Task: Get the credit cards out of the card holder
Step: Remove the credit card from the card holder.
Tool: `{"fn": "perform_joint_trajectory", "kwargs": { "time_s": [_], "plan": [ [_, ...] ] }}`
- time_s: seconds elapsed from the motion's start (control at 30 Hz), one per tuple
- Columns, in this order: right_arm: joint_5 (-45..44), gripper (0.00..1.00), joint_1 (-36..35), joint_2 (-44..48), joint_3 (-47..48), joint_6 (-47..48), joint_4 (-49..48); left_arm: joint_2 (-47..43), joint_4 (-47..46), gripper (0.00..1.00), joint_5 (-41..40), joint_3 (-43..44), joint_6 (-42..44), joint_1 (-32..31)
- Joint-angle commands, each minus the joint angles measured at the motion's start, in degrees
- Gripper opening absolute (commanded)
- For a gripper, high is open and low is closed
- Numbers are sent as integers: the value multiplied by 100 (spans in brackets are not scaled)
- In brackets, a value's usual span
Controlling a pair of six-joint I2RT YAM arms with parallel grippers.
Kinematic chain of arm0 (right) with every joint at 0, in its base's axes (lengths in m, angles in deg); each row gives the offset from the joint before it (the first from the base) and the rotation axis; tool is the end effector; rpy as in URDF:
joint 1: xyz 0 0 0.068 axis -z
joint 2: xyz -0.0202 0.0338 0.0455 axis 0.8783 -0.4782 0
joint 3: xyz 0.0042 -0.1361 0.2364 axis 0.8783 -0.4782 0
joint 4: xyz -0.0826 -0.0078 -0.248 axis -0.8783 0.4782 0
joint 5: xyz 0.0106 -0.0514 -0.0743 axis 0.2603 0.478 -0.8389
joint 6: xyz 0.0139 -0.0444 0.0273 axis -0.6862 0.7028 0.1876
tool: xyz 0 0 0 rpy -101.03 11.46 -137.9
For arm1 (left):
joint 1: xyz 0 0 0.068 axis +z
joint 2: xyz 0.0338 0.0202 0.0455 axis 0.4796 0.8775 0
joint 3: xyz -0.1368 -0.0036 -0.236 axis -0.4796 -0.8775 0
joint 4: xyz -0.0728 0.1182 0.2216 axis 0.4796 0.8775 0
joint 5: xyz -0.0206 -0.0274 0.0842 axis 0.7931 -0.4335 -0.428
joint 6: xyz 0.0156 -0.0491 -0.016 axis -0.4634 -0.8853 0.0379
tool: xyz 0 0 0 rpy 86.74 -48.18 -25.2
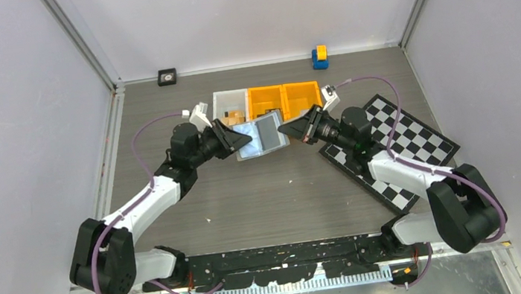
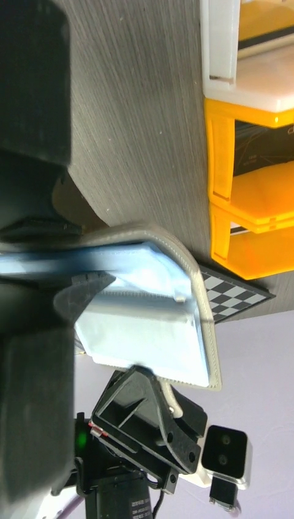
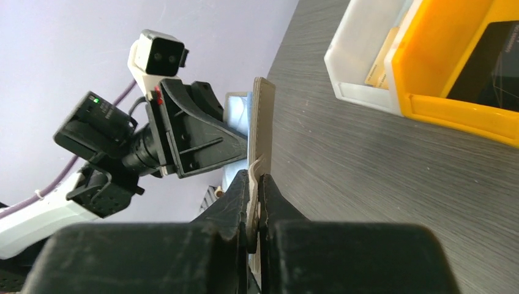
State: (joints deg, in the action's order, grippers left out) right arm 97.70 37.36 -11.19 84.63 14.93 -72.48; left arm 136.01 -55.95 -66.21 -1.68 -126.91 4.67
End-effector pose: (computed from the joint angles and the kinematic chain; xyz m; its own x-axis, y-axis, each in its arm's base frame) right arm 0.2494 0.1297 0.2511 -0.6579 0.5032 -0.5604 -0.4326 0.3567 0.8281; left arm 0.2523 -0.1265 0.2513 -0.7193 -0.4973 -0.4850 0.2011 0.5193 -0.8306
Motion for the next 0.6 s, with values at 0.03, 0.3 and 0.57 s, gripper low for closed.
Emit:
{"fn": "perform_joint_trajectory", "kwargs": {
  "time_s": [0.03, 0.3, 0.57],
  "plan": [
    [-305, 0, -189, 204, 321, 550, 397, 258, -42, 4, 144, 178, 266, 38],
    [-389, 0, -1032, 3, 826, 1360, 1028, 668, -1, 0, 277, 425, 401, -185],
    [-1109, 0, -1063, 184, 860, 1550, 1628, 700, 81, 1, 274, 470, 382, -185]
  ]
}}
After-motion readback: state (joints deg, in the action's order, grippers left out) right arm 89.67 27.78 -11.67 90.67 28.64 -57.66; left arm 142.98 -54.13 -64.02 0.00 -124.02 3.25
